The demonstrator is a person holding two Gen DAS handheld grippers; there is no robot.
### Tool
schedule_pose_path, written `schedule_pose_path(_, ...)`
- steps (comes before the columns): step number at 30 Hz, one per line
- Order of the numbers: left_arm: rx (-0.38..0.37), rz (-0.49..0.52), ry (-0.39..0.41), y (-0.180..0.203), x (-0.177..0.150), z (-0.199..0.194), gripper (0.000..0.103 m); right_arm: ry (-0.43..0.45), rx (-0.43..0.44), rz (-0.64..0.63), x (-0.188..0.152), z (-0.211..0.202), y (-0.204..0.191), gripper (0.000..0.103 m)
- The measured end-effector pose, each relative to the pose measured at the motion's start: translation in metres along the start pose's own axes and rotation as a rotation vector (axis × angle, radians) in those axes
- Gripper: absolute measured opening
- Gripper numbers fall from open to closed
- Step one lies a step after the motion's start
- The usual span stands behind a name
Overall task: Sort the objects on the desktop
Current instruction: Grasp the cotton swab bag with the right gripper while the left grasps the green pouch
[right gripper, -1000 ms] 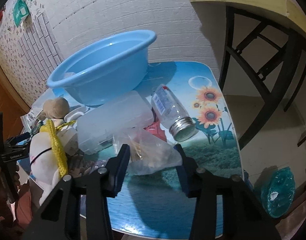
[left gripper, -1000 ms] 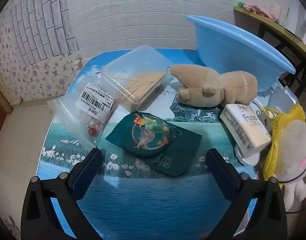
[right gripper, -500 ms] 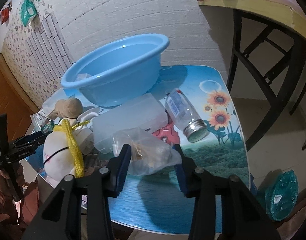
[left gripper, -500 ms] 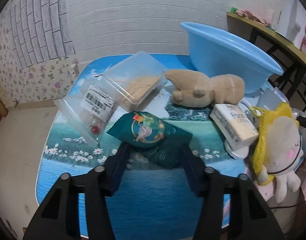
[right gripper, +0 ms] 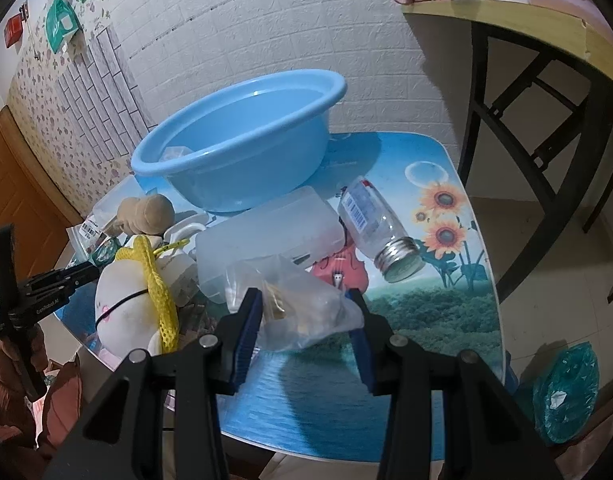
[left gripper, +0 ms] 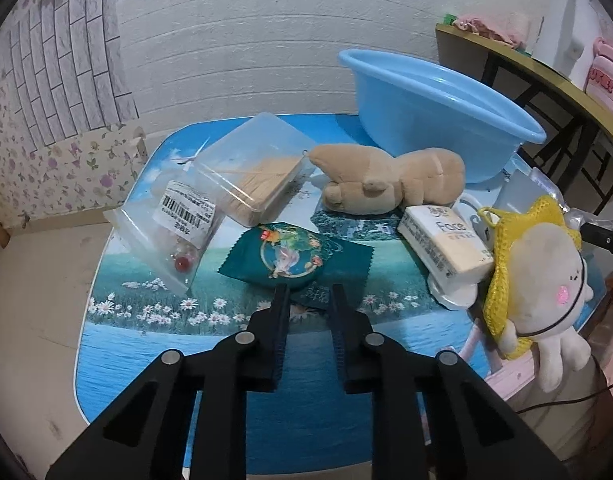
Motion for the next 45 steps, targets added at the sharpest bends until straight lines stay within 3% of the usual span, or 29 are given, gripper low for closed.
schedule_pose_path(2,0.021,-0.001,-0.004,-0.002,0.001,0.003,0.025,-0.001,0.002,0.001,0.000,0.000,0.000,0.042)
schedule_pose_path(3,0.037,0.002,-0.010,-0.002,0.002,0.005,0.040,0.000,0.008,0.003,0.000,0.000,0.000,0.042)
schedule_pose_path(4,0.061,0.005,-0.014,-0.003,0.003,0.008,0.068,0.002,0.014,0.005,0.000,-0.001,0.000,0.042)
schedule_pose_path(6,0.104,0.008,0.000,-0.005,0.006,0.009,0.097,0.010,0.015,0.008,0.001,-0.002,0.001,0.044)
schedule_pose_path(9,0.136,0.033,0.030,-0.006,0.013,0.010,0.099,0.002,-0.004,-0.001,0.001,-0.002,0.002,0.045)
schedule_pose_path(14,0.113,0.076,0.001,0.000,0.024,0.028,0.099,-0.049,-0.013,-0.018,-0.004,0.009,0.001,0.057)
schedule_pose_path(16,0.088,0.073,-0.013,0.002,0.025,0.035,0.099,-0.057,-0.015,-0.027,-0.005,0.011,0.000,0.071)
schedule_pose_path(18,0.043,0.057,-0.026,0.003,0.025,0.039,0.099,-0.072,-0.013,-0.049,-0.007,0.014,-0.003,0.078)
schedule_pose_path(20,0.016,0.044,-0.027,0.003,0.024,0.040,0.094,-0.082,-0.011,-0.075,-0.008,0.016,-0.007,0.078)
schedule_pose_path(22,0.000,0.054,-0.009,0.005,0.023,0.036,0.079,-0.083,-0.008,-0.089,-0.008,0.018,-0.010,0.079)
schedule_pose_path(30,-0.045,0.081,0.022,0.012,0.017,0.023,0.064,-0.109,0.001,-0.089,-0.010,0.031,-0.013,0.079)
schedule_pose_path(32,-0.047,0.081,0.024,0.012,0.017,0.019,0.063,-0.108,0.005,-0.083,-0.010,0.033,-0.013,0.073)
schedule_pose_path(33,-0.047,0.082,0.025,0.011,0.018,0.020,0.063,-0.107,0.012,-0.079,-0.011,0.033,-0.011,0.056)
schedule_pose_path(36,-0.043,0.084,0.027,0.010,0.019,0.019,0.062,-0.089,0.055,-0.029,-0.007,0.028,-0.002,0.036)
schedule_pose_path(38,-0.046,0.078,0.034,0.009,0.020,0.018,0.059,-0.059,0.068,-0.026,-0.004,0.019,-0.001,0.032)
schedule_pose_path(41,-0.056,0.068,0.060,0.009,0.022,0.010,0.043,-0.021,0.080,-0.031,0.000,0.008,-0.001,0.029)
schedule_pose_path(43,-0.084,0.076,0.063,0.011,0.022,0.006,0.028,-0.004,0.086,-0.032,0.002,0.003,-0.002,0.029)
schedule_pose_path(45,-0.097,0.093,0.069,0.014,0.021,0.003,0.024,0.000,0.089,-0.034,0.004,0.002,-0.002,0.029)
Point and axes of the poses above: each gripper's, at about its wrist camera, not at the fingertips, and z roughly the way its jaws point, y to its right, x to its top, the point moved 2 cm from there along z, roughly the way its jaws point, and after that the axes turned 14 degrees about x, right-handed, at the moved point
